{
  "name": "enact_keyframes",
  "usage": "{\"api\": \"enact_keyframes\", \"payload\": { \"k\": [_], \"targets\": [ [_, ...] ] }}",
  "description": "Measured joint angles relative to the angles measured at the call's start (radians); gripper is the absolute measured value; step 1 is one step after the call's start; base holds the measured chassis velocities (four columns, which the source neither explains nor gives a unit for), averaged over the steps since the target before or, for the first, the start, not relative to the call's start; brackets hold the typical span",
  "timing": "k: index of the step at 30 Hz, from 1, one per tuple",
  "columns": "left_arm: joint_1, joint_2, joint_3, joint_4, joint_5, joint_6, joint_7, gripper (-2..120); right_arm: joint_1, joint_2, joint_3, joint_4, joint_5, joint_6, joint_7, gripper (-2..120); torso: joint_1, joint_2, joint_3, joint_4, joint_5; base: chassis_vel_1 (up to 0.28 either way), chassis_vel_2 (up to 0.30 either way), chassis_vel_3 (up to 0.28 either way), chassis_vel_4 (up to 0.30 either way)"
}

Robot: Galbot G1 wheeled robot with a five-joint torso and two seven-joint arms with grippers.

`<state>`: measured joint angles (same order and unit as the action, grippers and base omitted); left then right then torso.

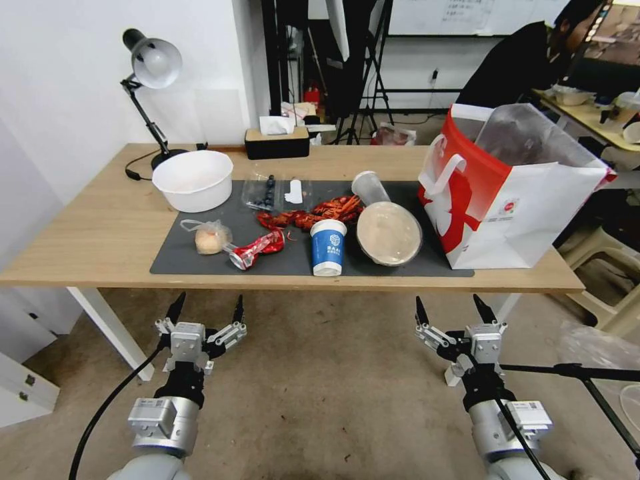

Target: Pick up the trash from the table and place it into the takeout bag.

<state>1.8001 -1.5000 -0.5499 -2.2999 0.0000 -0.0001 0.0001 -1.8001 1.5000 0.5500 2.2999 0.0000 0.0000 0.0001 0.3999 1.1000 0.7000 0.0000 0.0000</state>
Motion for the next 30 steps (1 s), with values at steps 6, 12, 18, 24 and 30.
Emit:
{"api": "enact_keyframes", "payload": {
  "k": [6,12,18,24,30],
  "targets": [
    [0.0,0.0,0.0,0.0,0.0,0.0,0.0,100,0.0,0.0,0.0,0.0,0.0,0.0,0.0,100,0.0,0.0,0.0,0.0,0.0,0.0,0.0,0.0,0.0],
    [0.0,0.0,0.0,0.0,0.0,0.0,0.0,100,0.0,0.0,0.0,0.0,0.0,0.0,0.0,100,0.0,0.0,0.0,0.0,0.0,0.0,0.0,0.0,0.0],
    [0.0,0.0,0.0,0.0,0.0,0.0,0.0,100,0.0,0.0,0.0,0.0,0.0,0.0,0.0,100,0.0,0.0,0.0,0.0,0.0,0.0,0.0,0.0,0.0],
    [0.0,0.0,0.0,0.0,0.0,0.0,0.0,100,0.001,0.0,0.0,0.0,0.001,-0.003,0.0,100,0.0,0.0,0.0,0.0,0.0,0.0,0.0,0.0,0.0],
    [-0.046,-0.027,0.009,-0.007,-0.037,0.09,0.015,100,0.067,-0.016,0.045,0.023,0.057,-0.154,0.026,100,0.0,0.0,0.0,0.0,0.0001,0.0,0.0,0.0,0.0]
  ]
}}
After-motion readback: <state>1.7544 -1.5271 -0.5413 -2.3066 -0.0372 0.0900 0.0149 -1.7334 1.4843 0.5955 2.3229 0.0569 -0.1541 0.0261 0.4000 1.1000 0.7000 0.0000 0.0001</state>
